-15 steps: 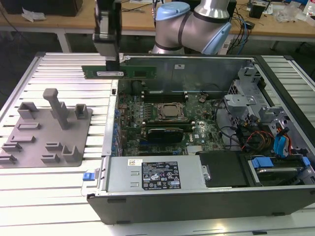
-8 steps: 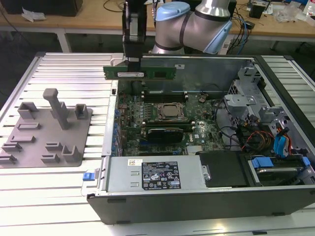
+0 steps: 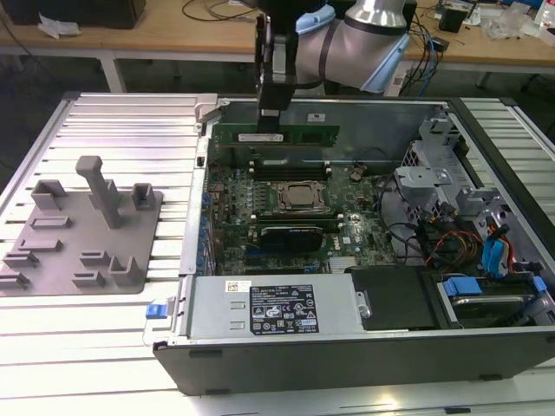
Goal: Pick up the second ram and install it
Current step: 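Pick up the second ram and move it above second insertion slot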
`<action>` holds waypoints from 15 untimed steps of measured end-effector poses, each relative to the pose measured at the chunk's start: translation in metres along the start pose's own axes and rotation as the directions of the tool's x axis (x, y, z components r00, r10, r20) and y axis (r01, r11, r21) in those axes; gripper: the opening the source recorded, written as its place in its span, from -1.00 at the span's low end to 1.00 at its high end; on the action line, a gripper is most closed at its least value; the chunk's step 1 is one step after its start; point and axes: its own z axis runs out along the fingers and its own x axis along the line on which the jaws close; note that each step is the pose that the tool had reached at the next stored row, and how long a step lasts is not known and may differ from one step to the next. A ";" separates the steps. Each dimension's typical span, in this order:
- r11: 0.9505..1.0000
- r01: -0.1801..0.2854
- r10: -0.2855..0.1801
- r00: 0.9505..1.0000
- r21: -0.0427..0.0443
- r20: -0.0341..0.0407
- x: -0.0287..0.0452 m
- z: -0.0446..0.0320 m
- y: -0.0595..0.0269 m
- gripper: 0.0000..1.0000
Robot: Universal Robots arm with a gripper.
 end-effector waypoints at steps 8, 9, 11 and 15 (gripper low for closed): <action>1.000 0.000 0.000 1.000 0.000 0.000 -0.0016 0.0105 -0.0111 -0.81; 1.000 0.000 0.000 1.000 0.000 0.000 -0.0016 0.0106 -0.0112 -0.81; 1.000 0.000 0.000 1.000 0.000 0.000 -0.0016 0.0129 -0.0114 -0.81; 1.000 0.000 0.000 1.000 0.000 0.000 -0.0015 0.0221 -0.0126 -0.81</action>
